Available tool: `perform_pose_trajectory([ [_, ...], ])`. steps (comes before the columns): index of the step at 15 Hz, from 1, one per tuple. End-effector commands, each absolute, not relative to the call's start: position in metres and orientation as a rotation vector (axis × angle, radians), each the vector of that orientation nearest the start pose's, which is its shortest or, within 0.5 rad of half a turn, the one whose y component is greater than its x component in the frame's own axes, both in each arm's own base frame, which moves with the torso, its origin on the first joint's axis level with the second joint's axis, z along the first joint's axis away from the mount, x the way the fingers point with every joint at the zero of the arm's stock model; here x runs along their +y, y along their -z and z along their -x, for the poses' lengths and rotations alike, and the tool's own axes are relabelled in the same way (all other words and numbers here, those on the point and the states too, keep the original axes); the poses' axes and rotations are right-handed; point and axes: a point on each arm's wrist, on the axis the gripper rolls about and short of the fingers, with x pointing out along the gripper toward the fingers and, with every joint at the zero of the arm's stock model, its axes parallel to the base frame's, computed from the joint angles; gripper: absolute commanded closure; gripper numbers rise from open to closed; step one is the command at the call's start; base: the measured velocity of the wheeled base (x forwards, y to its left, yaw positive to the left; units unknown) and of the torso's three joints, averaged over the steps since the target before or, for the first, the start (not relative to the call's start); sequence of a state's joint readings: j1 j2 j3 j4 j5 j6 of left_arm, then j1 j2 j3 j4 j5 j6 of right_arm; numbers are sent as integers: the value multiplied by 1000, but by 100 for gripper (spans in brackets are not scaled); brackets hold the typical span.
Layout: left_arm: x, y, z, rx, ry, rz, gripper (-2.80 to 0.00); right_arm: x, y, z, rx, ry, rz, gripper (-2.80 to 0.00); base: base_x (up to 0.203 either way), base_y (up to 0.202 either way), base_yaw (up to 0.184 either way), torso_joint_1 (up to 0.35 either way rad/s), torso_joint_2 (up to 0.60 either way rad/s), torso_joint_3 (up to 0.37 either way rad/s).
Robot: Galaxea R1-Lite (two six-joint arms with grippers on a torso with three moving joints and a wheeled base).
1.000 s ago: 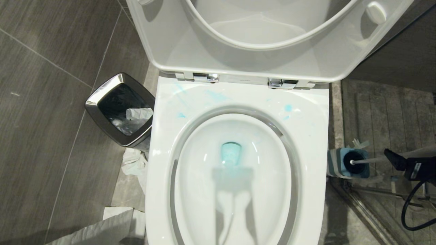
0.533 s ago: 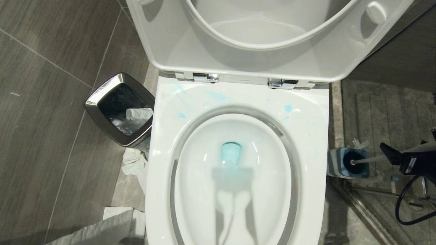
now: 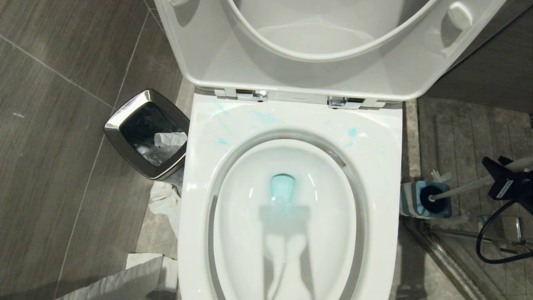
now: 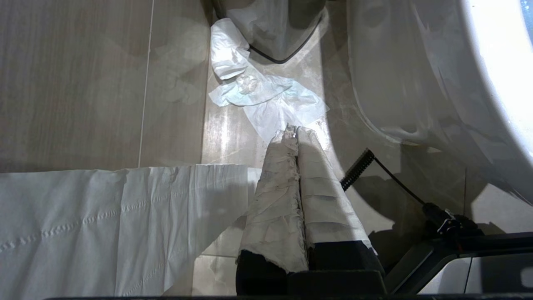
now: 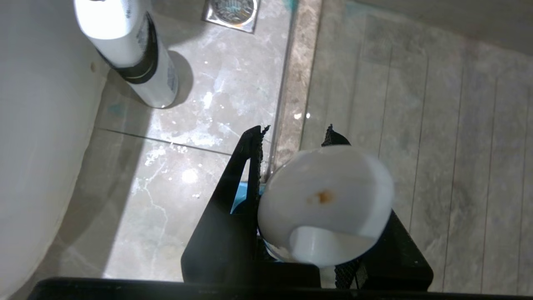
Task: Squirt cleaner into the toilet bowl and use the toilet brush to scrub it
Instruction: Scrub the toilet bowl
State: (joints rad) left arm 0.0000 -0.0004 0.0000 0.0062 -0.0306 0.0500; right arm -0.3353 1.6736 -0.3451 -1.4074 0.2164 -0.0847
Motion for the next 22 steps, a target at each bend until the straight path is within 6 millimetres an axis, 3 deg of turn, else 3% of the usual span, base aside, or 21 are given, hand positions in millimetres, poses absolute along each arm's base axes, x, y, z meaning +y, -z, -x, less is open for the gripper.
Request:
perform_pose_trajectory([
  [1, -1, -74, 23, 7, 31, -50, 0, -76, -154, -234, -74, 121, 107, 0, 0, 0, 0, 0, 0, 0],
  [8, -1, -74, 23, 7, 31, -50, 0, -71, -158, -217, -98, 123, 115, 0, 0, 0, 0, 0, 0, 0],
  [10, -1, -74, 23, 7, 31, -50, 0, -68, -168, -209, -143, 128, 123, 0, 0, 0, 0, 0, 0, 0],
  [15, -1, -74, 23, 7, 31, -50, 0, -62, -200, -190, -244, 126, 104, 0, 0, 0, 0, 0, 0, 0],
  [18, -1, -74, 23, 7, 31, -50, 0, -55, -224, -170, -181, 114, 85, 0, 0, 0, 0, 0, 0, 0],
  [22, -1, -74, 23, 7, 31, -50, 0, -44, -282, -143, -102, 68, 64, 0, 0, 0, 0, 0, 0, 0],
])
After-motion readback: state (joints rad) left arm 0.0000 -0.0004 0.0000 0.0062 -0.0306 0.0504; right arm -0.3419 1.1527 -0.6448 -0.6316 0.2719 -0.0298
